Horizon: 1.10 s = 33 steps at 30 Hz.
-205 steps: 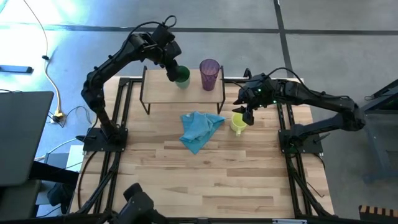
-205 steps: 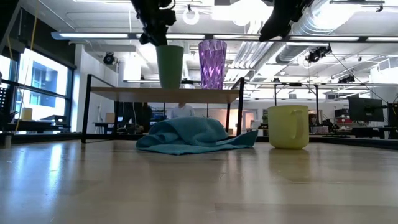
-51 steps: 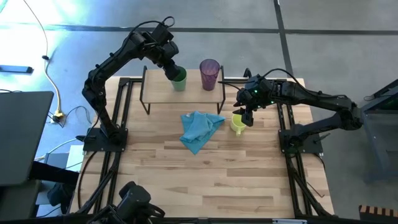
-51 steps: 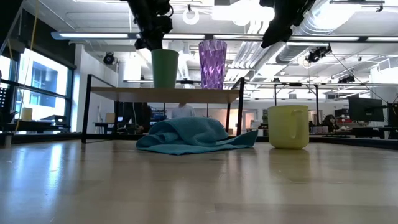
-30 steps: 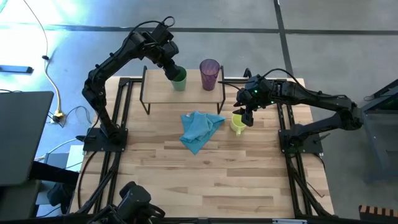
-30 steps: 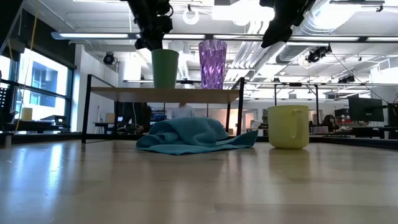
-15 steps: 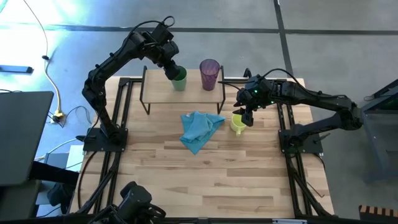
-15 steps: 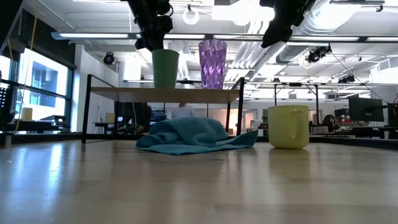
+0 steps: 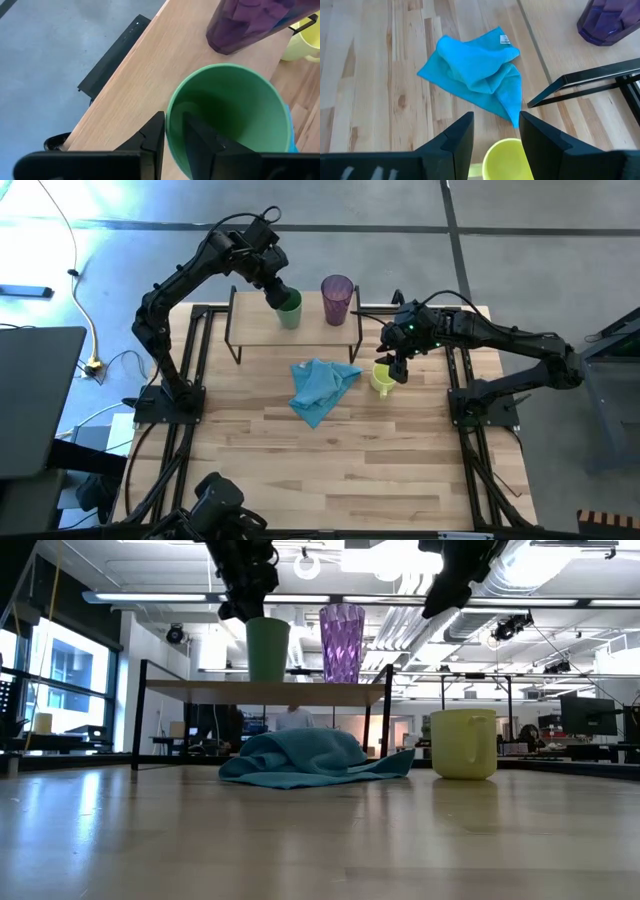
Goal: Stack small to large cups/mugs on shelf
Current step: Put the green cup on the shelf, then put the yellow mug on the shelf
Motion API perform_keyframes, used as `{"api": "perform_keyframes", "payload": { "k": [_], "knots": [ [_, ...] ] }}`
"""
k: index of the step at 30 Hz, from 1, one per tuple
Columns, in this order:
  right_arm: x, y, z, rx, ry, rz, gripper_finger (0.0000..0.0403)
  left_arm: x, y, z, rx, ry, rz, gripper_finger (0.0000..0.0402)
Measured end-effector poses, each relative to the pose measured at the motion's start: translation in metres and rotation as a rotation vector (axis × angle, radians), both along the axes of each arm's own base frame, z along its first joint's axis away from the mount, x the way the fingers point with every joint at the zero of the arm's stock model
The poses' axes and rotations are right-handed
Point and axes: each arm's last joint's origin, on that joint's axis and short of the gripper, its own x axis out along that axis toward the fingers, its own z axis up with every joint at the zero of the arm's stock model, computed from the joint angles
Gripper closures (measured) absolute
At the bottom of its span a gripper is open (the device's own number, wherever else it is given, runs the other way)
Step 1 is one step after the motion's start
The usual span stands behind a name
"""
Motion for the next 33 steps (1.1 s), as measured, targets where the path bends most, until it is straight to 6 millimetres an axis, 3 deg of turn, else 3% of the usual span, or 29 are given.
{"api": "perform_keyframes", "payload": {
  "k": [20,27,33],
  "knots": [
    [-0.001,0.000,-0.001,0.002,0.011,0.001,0.0253,-0.001,0.003,0.006,0.096,0.018,0.045,0.0343],
    [-0.002,0.001,-0.002,0.006,0.024,0.002,0.0253,-0.018,-0.015,0.030,0.182,0.015,0.073,0.0343],
    [-0.002,0.001,-0.002,0.005,0.026,0.003,0.0253,-0.042,-0.044,0.056,0.212,-0.026,0.067,0.0343]
  ]
}}
